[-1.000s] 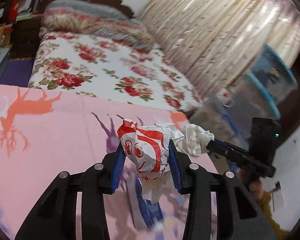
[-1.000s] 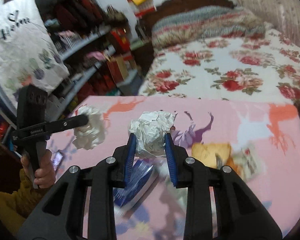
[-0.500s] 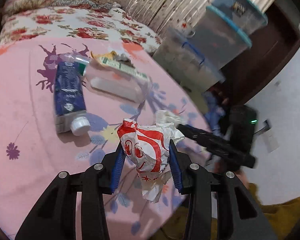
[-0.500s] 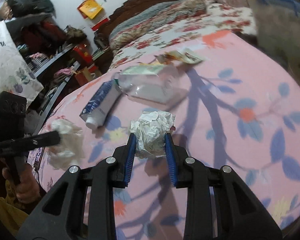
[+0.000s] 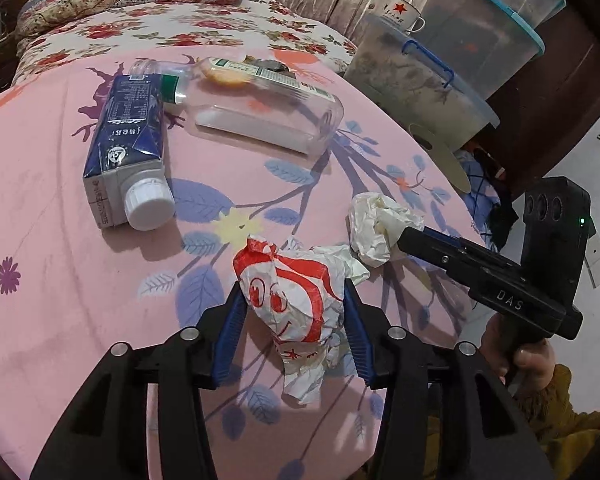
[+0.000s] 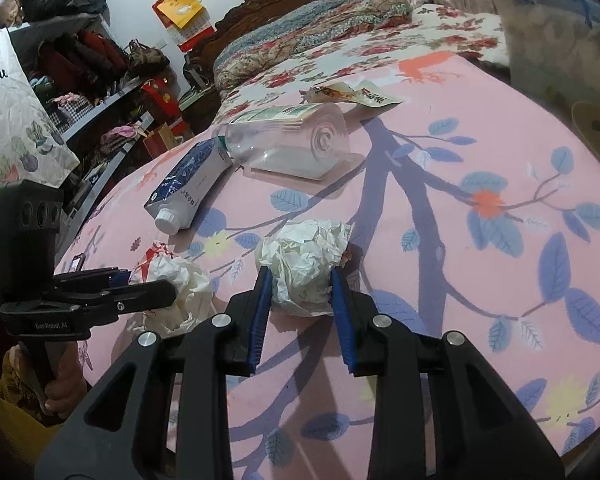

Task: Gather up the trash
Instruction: 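Grasp the crumpled white tissue with the right gripper and lift it, then hold the plastic bag in left gripper while right holds the tissue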

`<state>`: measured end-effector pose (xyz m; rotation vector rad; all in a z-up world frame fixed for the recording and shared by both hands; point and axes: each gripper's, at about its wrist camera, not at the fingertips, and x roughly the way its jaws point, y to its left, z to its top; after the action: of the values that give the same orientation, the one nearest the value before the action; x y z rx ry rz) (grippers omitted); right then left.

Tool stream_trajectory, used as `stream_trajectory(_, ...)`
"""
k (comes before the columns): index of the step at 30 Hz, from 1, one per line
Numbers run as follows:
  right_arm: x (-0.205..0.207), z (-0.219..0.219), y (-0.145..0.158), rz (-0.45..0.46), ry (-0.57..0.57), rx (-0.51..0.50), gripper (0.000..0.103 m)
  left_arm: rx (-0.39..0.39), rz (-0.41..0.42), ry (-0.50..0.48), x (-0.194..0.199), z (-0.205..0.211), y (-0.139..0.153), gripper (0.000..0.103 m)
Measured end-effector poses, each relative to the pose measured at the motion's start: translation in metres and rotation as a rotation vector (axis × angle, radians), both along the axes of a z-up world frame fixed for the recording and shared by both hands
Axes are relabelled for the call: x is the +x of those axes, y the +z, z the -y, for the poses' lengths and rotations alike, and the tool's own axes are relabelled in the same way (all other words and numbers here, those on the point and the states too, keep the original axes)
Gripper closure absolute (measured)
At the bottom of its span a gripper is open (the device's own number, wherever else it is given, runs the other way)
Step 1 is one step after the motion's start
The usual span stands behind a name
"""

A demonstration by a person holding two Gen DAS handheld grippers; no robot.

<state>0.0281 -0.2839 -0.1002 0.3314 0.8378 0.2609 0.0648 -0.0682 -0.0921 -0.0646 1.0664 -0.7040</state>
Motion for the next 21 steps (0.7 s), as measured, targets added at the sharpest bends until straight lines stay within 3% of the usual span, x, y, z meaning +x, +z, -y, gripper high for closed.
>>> stream_trajectory(13,0.0035,0.0001,-0.0016,-0.012,-0.016,0.018,0.066,-0.029,-0.029,0.004,0.0033,-0.0027,-0.0052,0.054)
stream_trajectory(21,0.0031,-0.0045,-0.0018,-0.003,-0.003,0.011,0.068,-0.033,-0.016,-0.013,0.0006,-0.0024,-0.0037,0.061)
